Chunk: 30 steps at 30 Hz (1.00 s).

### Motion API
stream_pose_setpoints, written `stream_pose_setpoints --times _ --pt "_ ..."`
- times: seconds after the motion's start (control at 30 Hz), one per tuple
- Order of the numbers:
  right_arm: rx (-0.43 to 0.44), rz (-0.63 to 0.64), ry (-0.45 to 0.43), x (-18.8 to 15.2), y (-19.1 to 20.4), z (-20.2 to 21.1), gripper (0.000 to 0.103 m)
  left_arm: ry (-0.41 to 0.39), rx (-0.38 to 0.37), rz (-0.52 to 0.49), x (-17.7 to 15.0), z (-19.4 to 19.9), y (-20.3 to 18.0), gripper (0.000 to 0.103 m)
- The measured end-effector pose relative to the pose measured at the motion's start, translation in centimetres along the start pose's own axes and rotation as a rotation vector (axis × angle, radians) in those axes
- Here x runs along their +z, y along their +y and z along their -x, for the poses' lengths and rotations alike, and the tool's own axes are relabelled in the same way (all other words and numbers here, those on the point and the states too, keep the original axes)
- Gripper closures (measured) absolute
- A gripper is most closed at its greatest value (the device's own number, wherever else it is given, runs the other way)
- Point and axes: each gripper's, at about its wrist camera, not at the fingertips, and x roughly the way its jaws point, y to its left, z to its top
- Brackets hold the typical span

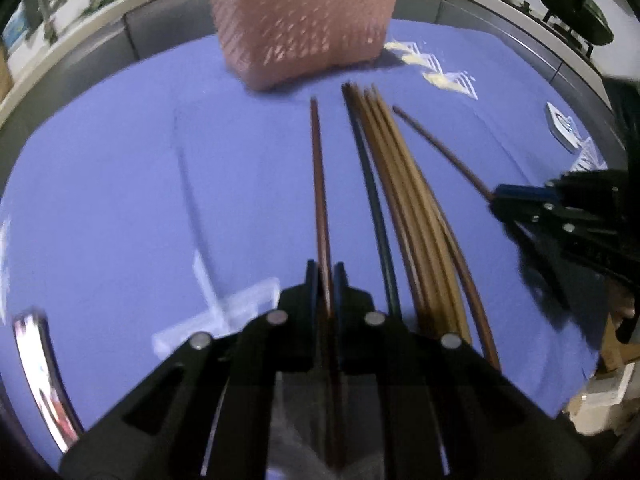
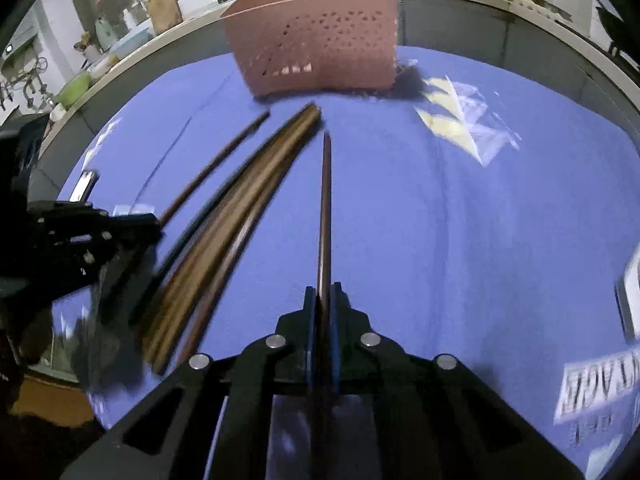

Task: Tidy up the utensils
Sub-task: 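Grasp a chopstick from the pile with the left tool while the right tool grasps one, then raise both chopsticks upright over the pink caddy and open both tools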

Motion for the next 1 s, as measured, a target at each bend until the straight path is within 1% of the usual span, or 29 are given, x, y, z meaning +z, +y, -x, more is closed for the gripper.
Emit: stream_pose_setpoints --times 0.1,0.13,0.2,0.23,0.27,0.33,0.37,0.43,0.47,0.53,0.57,0.63,0.7,0.77,0.8,0.9,0.97,1.0 --pt "0.016 0.007 0.000 2.8 0.1 -1.5 0.095 -0.012 0.007 -0.032 3.4 -1.8 -0.4 0.096" --pt "0.031 0.002 0.004 3.7 0.0 -1.9 0.098 -0.014 -0.002 -0.025 4.0 -2.1 -0.3 0.097" --pt "0.062 -0.021 0.015 4.6 -0.4 -2.3 0.098 -0.007 -0.032 0.001 5.4 -2.7 0.2 0.098" --pt "0.074 -0.030 0.017 4.8 -0.6 -2.1 0.098 -0.004 -0.036 0.006 5.5 -2.5 0.4 0.099" --pt "0.092 -0.039 -0.003 4.9 -0.8 -1.4 0.098 -0.015 -0.041 0.008 5.7 -2.0 0.5 0.099" --pt "0.131 -0.050 -0.081 5.1 -1.0 1.2 0.098 -0.091 -0.077 0.002 5.8 0.8 0.9 0.099" --pt "0.141 -0.048 -0.141 5.2 -1.0 3.2 0.098 -0.131 -0.093 0.005 5.9 2.4 1.1 0.099" --pt "0.160 -0.044 -0.226 5.4 -0.8 6.0 0.098 -0.224 -0.118 0.015 6.2 6.4 1.6 0.099" --pt "0.170 -0.043 -0.268 5.6 -0.8 7.5 0.098 -0.254 -0.124 0.017 6.3 7.7 1.7 0.099" --pt "0.191 -0.036 -0.352 6.1 -0.3 10.4 0.098 -0.339 -0.130 0.015 6.7 11.4 1.9 0.099" --pt "0.199 -0.033 -0.394 6.5 0.1 12.0 0.098 -0.366 -0.127 0.012 6.8 12.4 1.8 0.099" --pt "0.214 -0.033 -0.443 7.7 0.4 13.8 0.098 -0.436 -0.117 0.006 7.6 15.2 1.7 0.099" --pt "0.230 -0.031 -0.497 9.2 0.8 15.9 0.098 -0.489 -0.109 0.002 8.5 17.3 1.5 0.099" --pt "0.220 -0.014 -0.536 11.0 0.9 17.5 0.098 -0.548 -0.083 -0.003 9.9 19.4 1.4 0.098" --pt "0.214 -0.006 -0.549 11.8 1.2 17.9 0.098 -0.568 -0.072 -0.003 10.8 20.2 1.5 0.098" --pt "0.205 0.011 -0.580 15.7 1.8 19.6 0.098 -0.618 -0.038 0.000 13.4 22.0 1.8 0.098" --pt "0.185 0.027 -0.592 17.7 2.2 20.0 0.098 -0.638 -0.008 0.005 15.2 22.6 2.2 0.098" --pt "0.171 0.036 -0.598 19.3 2.5 20.1 0.098 -0.648 0.015 0.006 16.6 22.7 2.4 0.098"
